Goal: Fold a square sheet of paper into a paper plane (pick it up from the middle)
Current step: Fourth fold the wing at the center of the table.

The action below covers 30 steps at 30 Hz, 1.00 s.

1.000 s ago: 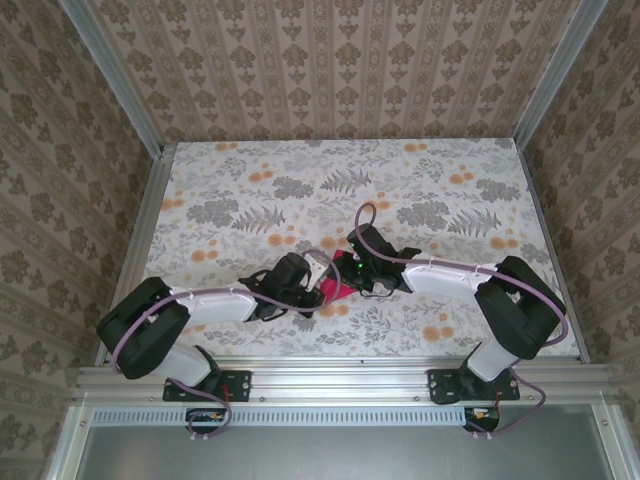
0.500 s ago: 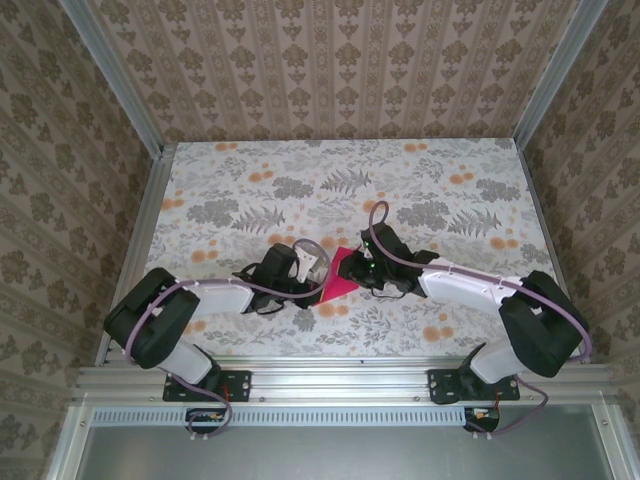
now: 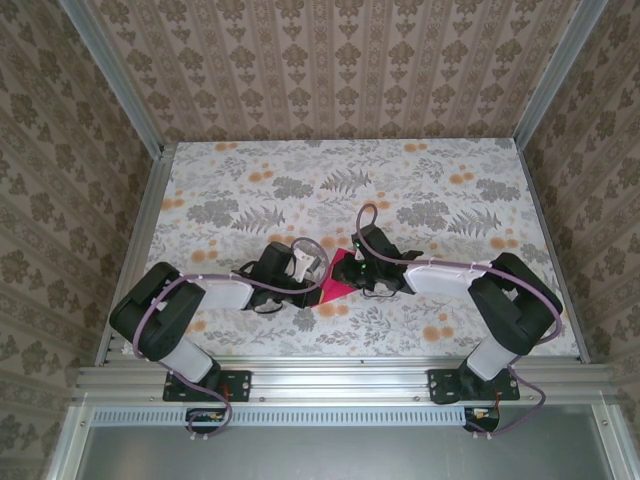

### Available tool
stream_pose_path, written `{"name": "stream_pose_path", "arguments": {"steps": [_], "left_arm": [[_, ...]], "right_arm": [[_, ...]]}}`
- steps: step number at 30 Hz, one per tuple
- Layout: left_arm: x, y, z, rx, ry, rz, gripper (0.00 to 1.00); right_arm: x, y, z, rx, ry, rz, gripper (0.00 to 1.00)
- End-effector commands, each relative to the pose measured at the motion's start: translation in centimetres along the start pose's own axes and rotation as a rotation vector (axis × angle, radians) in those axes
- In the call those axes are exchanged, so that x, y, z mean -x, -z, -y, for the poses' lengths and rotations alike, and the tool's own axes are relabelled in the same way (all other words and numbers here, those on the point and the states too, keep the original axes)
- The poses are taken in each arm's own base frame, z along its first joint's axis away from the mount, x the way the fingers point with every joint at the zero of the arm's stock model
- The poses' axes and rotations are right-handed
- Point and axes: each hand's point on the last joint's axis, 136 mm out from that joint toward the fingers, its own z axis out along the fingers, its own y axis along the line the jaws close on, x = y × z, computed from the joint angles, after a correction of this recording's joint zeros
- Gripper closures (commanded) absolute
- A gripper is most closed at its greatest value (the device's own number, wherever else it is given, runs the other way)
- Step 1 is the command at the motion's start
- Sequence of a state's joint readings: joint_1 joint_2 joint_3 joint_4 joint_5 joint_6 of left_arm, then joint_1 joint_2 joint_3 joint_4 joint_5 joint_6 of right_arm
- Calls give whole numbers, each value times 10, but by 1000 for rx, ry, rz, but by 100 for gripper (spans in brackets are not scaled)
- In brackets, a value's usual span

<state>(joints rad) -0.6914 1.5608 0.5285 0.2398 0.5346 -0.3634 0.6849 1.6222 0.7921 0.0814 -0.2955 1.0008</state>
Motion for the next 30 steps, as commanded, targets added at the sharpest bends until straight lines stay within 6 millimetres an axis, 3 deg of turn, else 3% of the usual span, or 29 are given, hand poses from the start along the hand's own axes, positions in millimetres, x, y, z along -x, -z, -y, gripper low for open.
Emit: {"name": "stream_pose_path", "arguments": {"steps": [1, 12, 16, 20, 30], "left_arm": [[12, 1, 9, -57, 11, 11, 100], [13, -2, 8, -62, 20, -10, 95], [10, -3, 5, -44, 20, -30, 83], [7, -2, 4, -39, 18, -37, 77], [5, 2, 6, -40, 3, -34, 95]], "right_arm": [[8, -4, -14, 41, -2, 7, 85], [14, -14, -5, 20, -30, 20, 85], [15, -14, 2, -1, -42, 25, 85], [16, -15, 3, -6, -47, 27, 85], [14, -15, 5, -10, -51, 15, 84]]}}
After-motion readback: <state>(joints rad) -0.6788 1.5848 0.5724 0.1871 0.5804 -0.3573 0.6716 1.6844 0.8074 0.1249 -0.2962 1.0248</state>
